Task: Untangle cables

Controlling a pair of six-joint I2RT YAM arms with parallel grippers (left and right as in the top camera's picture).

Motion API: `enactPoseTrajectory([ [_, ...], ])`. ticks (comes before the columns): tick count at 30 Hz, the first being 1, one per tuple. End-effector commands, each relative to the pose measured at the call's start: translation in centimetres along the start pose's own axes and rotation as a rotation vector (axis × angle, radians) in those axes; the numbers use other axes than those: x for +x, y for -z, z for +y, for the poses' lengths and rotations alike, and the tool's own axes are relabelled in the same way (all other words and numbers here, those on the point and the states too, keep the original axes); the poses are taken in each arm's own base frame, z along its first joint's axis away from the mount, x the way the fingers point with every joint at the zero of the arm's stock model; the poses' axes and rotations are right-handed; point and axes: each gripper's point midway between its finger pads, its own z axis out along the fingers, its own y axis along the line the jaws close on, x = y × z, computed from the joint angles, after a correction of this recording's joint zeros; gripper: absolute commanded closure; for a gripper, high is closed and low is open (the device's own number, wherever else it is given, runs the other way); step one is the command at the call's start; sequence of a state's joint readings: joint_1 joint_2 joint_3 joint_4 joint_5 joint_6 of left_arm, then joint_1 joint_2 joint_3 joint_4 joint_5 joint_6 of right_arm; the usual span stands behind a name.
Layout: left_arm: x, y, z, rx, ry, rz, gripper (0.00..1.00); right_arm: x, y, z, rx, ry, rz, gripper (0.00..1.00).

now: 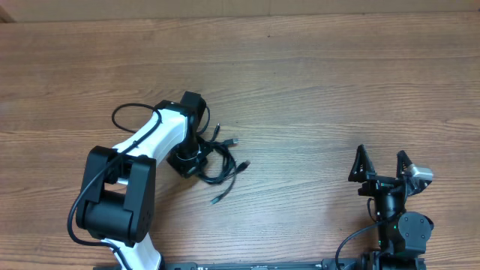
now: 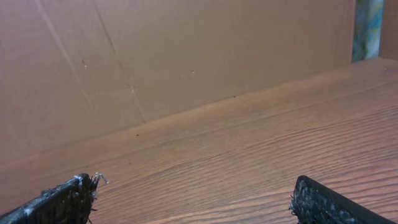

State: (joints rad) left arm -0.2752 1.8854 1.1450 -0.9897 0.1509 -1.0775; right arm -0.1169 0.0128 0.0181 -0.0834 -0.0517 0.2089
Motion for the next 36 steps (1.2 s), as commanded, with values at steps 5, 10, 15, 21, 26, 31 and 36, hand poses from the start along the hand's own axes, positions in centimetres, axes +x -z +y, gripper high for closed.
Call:
enactPoseTrajectory([
  [5, 6.8, 0.9, -3.3, 0.113, 0.353, 0.416, 0.96, 0.2, 0.0, -0.1, 0.002, 0.001, -0.001, 0.0],
  [10, 6.7, 0.7, -3.8, 0.137, 0.29, 0.387, 0.94, 0.2, 0.0, -0.1, 0.002, 0.001, -0.001, 0.0],
  [15, 5.8, 0.3, -3.3, 0.143, 0.124, 0.314, 0.8, 0.2, 0.0, -0.1, 0.002, 0.001, -0.001, 0.0],
  [21, 5.6, 0.3, -3.8, 0.186, -0.049, 0.289, 0.35, 0.2, 0.0, -0.1, 0.002, 0.001, -0.001, 0.0],
  [26, 5.5, 0.5, -3.9, 0.209, -0.114, 0.292, 0.09, 0.2, 0.0, -0.1, 0.002, 0.001, -0.001, 0.0],
  [31, 4.4, 1.7, -5.4, 0.302, -0.31, 0.246, 0.14, 0.2, 0.0, -0.1, 0.002, 0.001, -0.001, 0.0],
  [36, 1.9, 5.8, -7.2, 0.331, -0.494, 0.117, 0.19, 0.2, 0.0, -0.1, 0.002, 0.001, -0.001, 0.0],
])
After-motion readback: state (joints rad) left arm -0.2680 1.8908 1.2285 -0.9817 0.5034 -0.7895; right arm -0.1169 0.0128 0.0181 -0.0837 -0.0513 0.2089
